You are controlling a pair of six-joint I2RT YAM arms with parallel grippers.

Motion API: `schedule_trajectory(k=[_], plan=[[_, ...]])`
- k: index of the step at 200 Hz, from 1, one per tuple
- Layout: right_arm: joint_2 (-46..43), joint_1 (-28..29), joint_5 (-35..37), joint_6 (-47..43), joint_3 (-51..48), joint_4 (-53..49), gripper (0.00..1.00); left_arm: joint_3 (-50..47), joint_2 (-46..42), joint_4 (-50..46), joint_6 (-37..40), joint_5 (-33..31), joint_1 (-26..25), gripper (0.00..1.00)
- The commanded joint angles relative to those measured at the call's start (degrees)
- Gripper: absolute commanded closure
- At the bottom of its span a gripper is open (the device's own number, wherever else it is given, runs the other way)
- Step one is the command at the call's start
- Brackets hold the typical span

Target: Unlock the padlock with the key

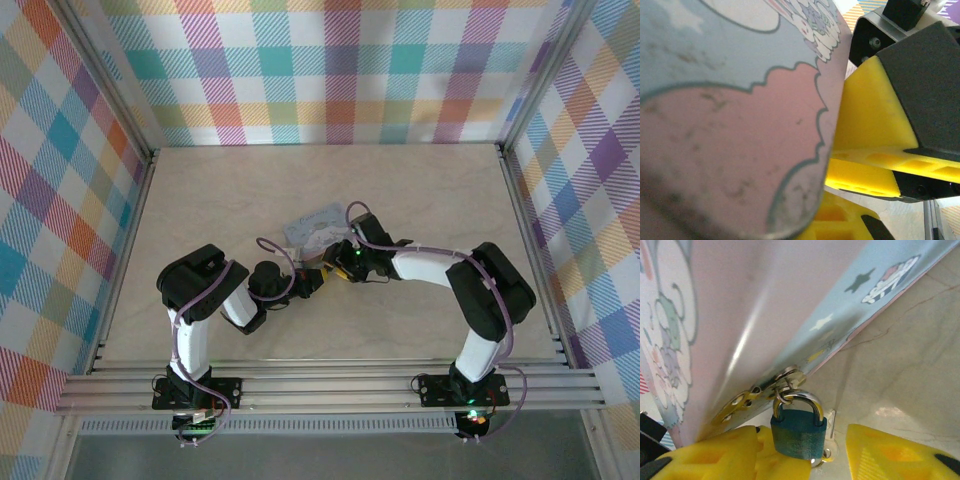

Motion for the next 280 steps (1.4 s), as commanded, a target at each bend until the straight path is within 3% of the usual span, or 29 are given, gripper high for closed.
schedule_trajectory(k=[1,46,92,167,202,210,219,228,250,280], plan=[[1.99,0.18,0.18,-0.97,1.54,-0.65,0.55,-0.33,1.18,-1.05,1.02,1.51,-0.49,1.0],[3.83,0.19,-1.3,-1.01,2.64,-1.47,0.69,0.12,0.66,-1.37,1.6,2.48,-0.56,1.0],[3.88,0.18,-1.33,-1.98,3.94,-3.0,1.0,0.74,-1.9,-5.44,4.97,2.71,-0.8,1.0],[1.38,0.79,-0.85,-2.12,4.18,-5.85,1.0,3.31,-12.71,-26.37,19.32,-7.89,-6.81,1.0],[0.67,1.24,-1.16,-0.62,2.8,-4.28,1.0,3.03,-13.8,-27.28,19.8,-9.81,-7.24,1.0],[0.23,1.27,-0.87,-0.07,2.17,-4.04,0.86,2.91,-13.68,-26.85,19.54,-10.03,-7.22,1.0],[-0.49,1.23,-0.55,0.25,1.65,-3.92,0.61,2.75,-13.43,-26.47,19.35,-10.3,-7.23,1.0],[-1.27,1.23,-0.19,0.43,1.21,-4.03,0.47,2.71,-13.22,-26.36,19.18,-10.45,-7.22,1.0],[-4.11,1.24,1.79,0.29,0.21,-5.34,0.4,2.66,-12.71,-25.82,19.07,-10.52,-7.2,1.0],[-6.3,1.21,4.0,-1.03,0.17,-7.54,0.39,2.49,-13.19,-25.45,19.39,-10.94,-7.22,1.0]])
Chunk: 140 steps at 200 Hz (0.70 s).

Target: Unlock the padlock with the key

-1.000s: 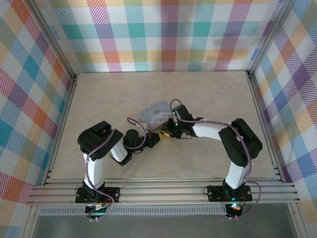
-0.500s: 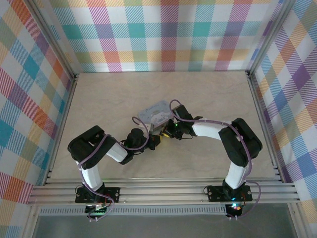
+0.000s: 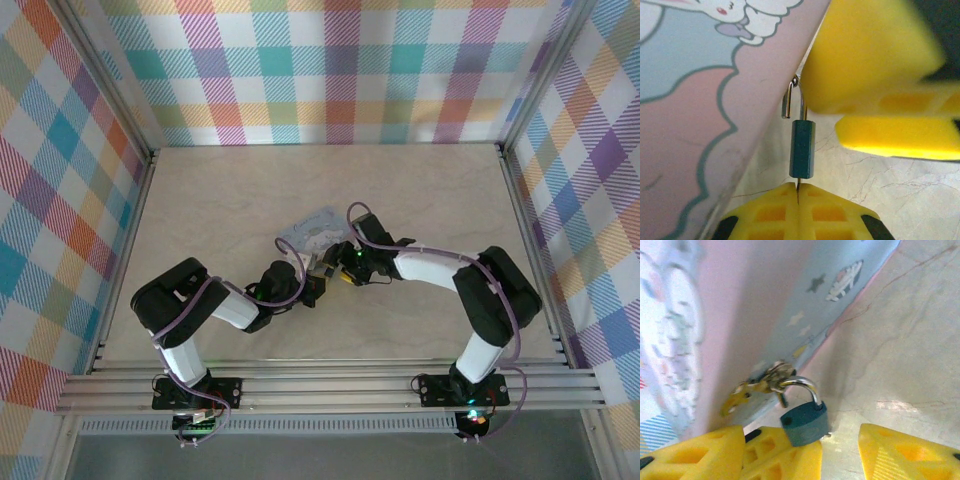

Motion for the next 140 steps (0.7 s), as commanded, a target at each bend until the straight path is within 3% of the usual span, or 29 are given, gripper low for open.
schedule_trajectory(k=[1,140], plan=[[-2.64,0.26,2.55,-0.52,-0.13,-1.59,0.39,0.13,-0.93,1.51,1.51,0.61,-0.92,1.0],[2.44,2.0,-0.98,-1.02,3.83,-3.1,0.44,3.1,-8.29,-12.27,15.91,-8.46,-5.11,1.0]])
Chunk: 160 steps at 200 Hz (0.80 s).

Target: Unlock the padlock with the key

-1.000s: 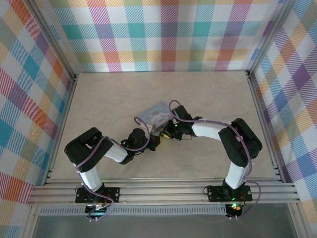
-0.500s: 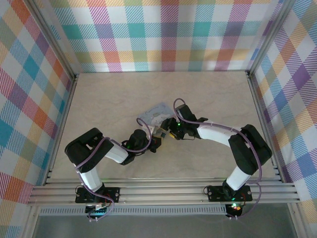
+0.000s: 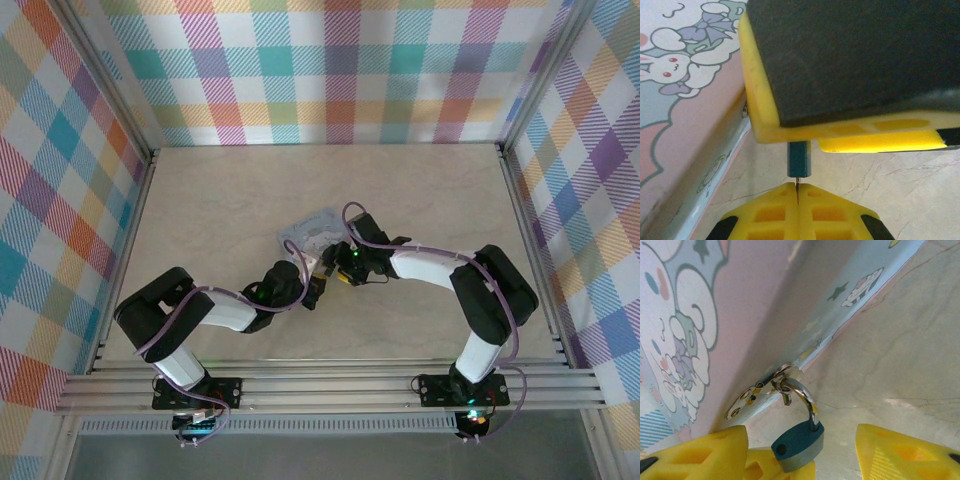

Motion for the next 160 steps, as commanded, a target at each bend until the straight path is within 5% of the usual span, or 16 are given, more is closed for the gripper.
schedule_trajectory(k=[1,118,160], plan=[[0.41,0.55,-0.56,-0.58,1.91,-1.46,0.44,1.84,-1.67,-2.28,4.2,-2.01,-2.16,1.0],[0.45,0.79,-0.39,-1.35,2.27,-2.13,1.0,1.58,-3.9,-3.28,6.23,-4.24,-3.9,1.0],[-0.22,0.7,-0.25,-3.17,1.76,-1.24,1.0,0.96,-5.07,-3.86,5.7,-2.94,-3.86,1.0]])
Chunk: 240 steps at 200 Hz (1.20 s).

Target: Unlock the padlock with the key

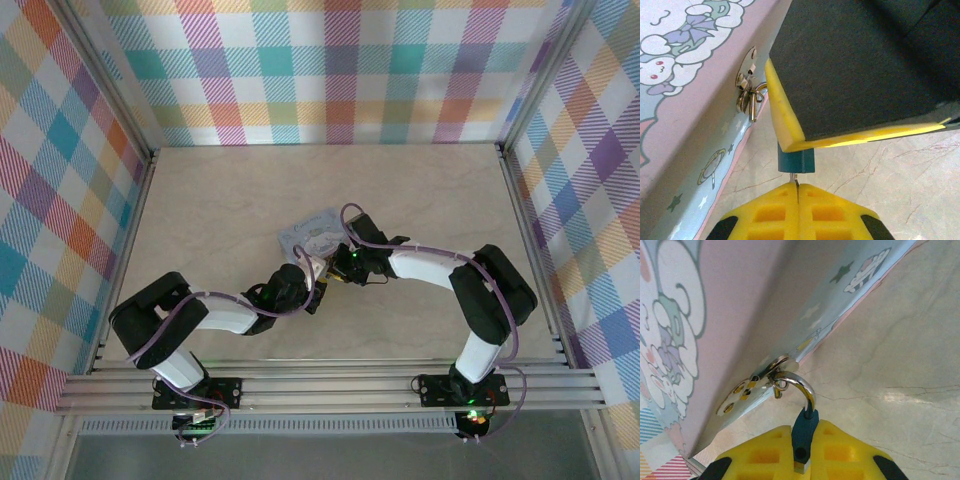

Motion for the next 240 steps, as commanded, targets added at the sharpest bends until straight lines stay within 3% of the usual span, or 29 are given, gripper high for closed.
schedule_trajectory(k=[1,7,27,65,71,93,138,240], plan=[[-0.48,0.4,0.01,-2.67,0.98,0.92,1.0,0.05,-2.72,1.71,0.23,1.99,-1.04,1.0],[-0.65,0.35,0.12,-3.03,0.84,1.12,1.0,-0.33,-3.14,1.8,-0.31,1.76,-1.04,0.97],[-1.46,0.22,0.38,-3.9,-0.22,2.16,1.0,-1.76,-4.74,2.04,-2.54,0.8,-1.0,0.69],[-2.04,-1.19,-1.56,-2.63,-4.23,9.08,1.0,-4.79,-10.08,-0.69,-6.73,1.16,-0.22,0.54],[-2.04,-1.49,-2.02,-2.08,-5.08,10.64,1.0,-5.33,-11.01,-1.31,-7.32,1.18,-0.09,0.46],[-2.16,-1.99,-2.49,-1.33,-6.58,13.01,1.0,-6.75,-14.64,-4.2,-10.1,0.75,0.47,0.32],[-3.99,-2.11,-1.16,-1.51,-6.46,13.04,1.0,-8.71,-24.07,-12.08,-14.95,-3.48,1.57,0.31],[-3.83,-3.78,-0.88,3.35,-7.3,14.29,1.0,-10.4,-39.55,-27.11,-16.69,-10.08,1.91,0.28]])
